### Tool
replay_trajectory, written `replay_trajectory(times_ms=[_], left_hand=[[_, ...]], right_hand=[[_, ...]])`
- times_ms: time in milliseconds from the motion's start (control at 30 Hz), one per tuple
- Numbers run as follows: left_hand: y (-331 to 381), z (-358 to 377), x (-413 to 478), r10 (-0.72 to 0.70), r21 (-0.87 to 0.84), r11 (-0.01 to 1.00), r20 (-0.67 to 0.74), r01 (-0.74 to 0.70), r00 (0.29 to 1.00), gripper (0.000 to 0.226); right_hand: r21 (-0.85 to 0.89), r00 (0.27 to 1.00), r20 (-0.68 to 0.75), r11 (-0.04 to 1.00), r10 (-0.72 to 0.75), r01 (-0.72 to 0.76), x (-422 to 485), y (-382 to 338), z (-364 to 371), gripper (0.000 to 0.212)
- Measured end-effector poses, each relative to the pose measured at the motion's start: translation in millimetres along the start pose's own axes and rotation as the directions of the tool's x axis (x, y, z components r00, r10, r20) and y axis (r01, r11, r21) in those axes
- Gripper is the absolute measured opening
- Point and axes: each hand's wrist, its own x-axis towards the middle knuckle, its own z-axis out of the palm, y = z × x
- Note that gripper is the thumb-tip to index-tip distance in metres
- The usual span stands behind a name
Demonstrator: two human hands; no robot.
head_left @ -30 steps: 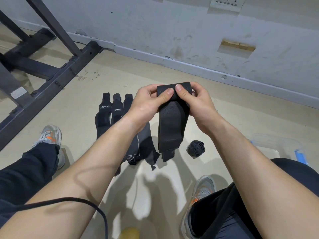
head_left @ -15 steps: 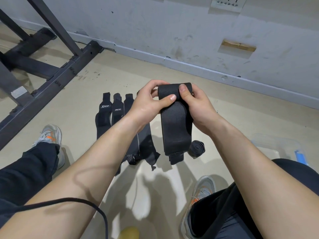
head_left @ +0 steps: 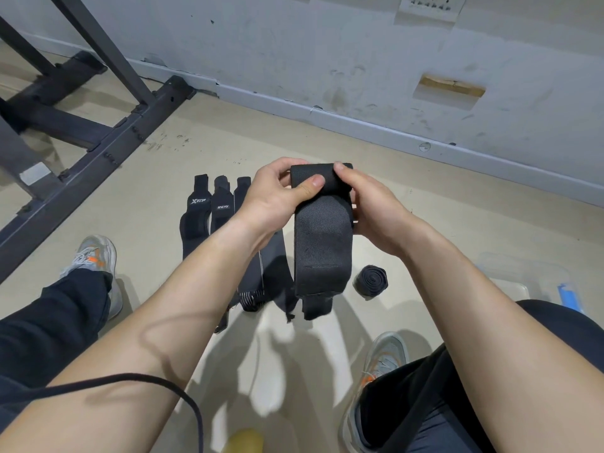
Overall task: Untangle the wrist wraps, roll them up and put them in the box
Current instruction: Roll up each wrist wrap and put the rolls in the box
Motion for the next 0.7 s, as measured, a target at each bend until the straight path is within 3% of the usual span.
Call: replay_trajectory(times_ms=[200, 367, 433, 700], left_hand=[[-0.5, 3.2, -1.8, 0.108, 0.132, 0.985, 0.002, -0.107, 0.994, 0.031], [6.7, 8.1, -2.7, -0.14, 0.008, 0.99, 0.048, 0.14, 0.989, 0.042], [7.1, 7.8, -1.5, -0.147, 0.021, 0.989, 0.061, 0.146, 0.987, 0.05], [4.0, 4.2, -0.2, -0.017, 0.002, 1.0, 0.001, 0.017, 1.0, 0.039]], right_hand=[[0.015, 0.988, -0.08, 0.991, -0.135, 0.137, 4.7, 2.0, 2.8, 0.055], [-0.021, 0.971, -0.102, 0.977, -0.215, 0.214, 3.6, 6.2, 0.6, 0.018], [-0.035, 0.967, -0.078, 0.97, -0.243, 0.241, 1.3, 6.3, 2.5, 0.014], [0.113, 0.993, -0.061, 0.988, -0.099, 0.106, 0.3, -3.4, 4.1, 0.016]])
